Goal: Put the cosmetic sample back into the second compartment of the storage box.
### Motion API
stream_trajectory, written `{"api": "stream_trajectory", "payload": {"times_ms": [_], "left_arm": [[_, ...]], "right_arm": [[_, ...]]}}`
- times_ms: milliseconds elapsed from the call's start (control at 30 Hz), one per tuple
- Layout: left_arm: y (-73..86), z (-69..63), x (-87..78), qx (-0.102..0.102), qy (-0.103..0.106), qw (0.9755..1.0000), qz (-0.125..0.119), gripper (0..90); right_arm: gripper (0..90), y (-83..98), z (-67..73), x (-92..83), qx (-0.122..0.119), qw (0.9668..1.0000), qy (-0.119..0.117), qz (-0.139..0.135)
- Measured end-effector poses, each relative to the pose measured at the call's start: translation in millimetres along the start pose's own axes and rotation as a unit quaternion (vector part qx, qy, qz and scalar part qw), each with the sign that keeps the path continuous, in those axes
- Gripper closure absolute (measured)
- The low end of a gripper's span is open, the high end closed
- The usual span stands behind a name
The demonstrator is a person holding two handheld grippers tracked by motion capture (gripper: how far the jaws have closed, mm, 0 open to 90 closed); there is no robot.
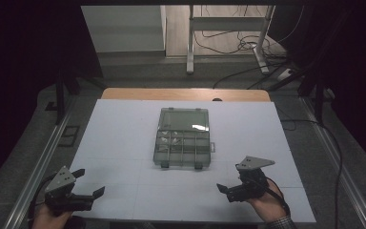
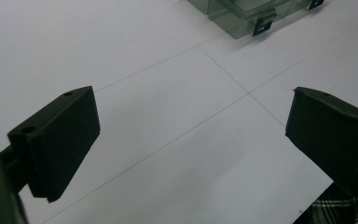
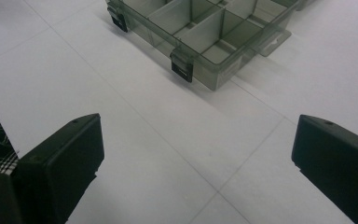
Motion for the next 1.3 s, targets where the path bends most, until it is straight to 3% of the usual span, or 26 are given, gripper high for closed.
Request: {"api": "stream_trajectory", "payload": {"times_ms": [533,1300], "left_arm": [[0.0,-0.1,0.1,-0.001,0.0,1.0,0.0,3.4],[0.0,0.0,0.1,-0.001,-0.001,1.0,0.001,3.4]], "right_arm": [[2.1,16.1,-10.0,-20.8,0.01,0.9998,0.016,-0.009],[0.3,45.8,-27.2,-51.1,0.063,0.9961,0.055,-0.027]]}}
Point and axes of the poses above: each handheld gripper's, and its own axes: x roughly forward along the jaws, y roughly out of its underside, z roughly to its left, the point moved 1 cm from there along x, roughly forward along the jaws, and after that the axes turned 11 degrees about x, right-handed, at the moved point
